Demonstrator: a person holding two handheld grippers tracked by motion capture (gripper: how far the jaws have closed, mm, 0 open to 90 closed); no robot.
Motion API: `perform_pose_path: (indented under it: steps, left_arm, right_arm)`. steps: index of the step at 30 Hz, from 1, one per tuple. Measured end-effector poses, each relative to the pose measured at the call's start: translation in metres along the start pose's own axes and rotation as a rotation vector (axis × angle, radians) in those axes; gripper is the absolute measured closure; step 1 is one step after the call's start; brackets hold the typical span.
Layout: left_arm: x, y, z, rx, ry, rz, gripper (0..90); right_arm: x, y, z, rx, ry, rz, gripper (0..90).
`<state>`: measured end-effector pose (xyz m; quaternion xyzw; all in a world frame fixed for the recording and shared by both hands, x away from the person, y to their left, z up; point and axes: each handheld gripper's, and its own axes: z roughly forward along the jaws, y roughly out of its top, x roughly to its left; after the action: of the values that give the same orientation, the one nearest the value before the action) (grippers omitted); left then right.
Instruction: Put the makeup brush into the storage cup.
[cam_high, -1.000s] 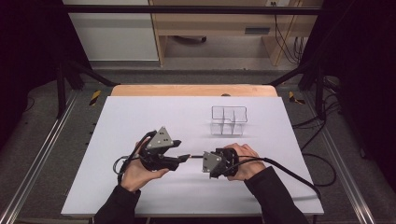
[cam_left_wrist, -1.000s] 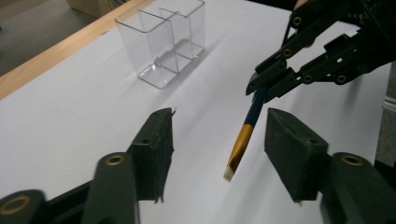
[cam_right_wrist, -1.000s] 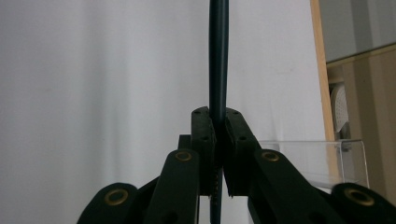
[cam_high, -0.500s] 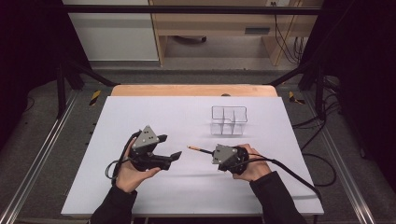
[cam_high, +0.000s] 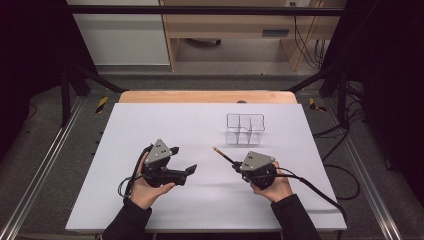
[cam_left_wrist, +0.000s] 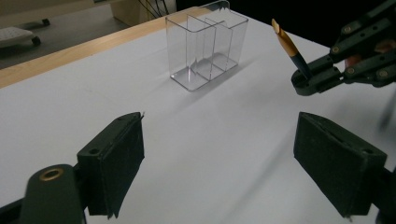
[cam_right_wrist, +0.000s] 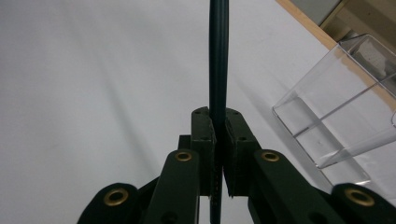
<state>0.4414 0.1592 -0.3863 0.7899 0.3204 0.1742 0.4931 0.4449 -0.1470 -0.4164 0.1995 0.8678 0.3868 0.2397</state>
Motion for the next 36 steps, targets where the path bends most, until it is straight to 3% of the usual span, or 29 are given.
perform_pose_path:
  steps: [7,13,24,36]
  left_arm:
    - [0.000,-0.003,0.002,-0.043,0.006,-0.041,15.1]
    - [-0.004,-0.007,0.007,-0.073,0.012,-0.046,13.7]
    - [-0.011,-0.015,0.018,-0.108,0.034,-0.081,13.9]
    - [-0.016,-0.015,0.025,-0.125,0.002,-0.127,15.9]
  right_arm:
    - [0.003,-0.006,0.003,-0.061,0.046,0.117,84.4]
    - [0.004,-0.008,0.007,-0.081,0.033,0.173,84.4]
    - [0.005,-0.008,0.006,-0.129,0.018,0.258,84.4]
    - [0.010,-0.009,0.013,-0.144,0.029,0.300,84.4]
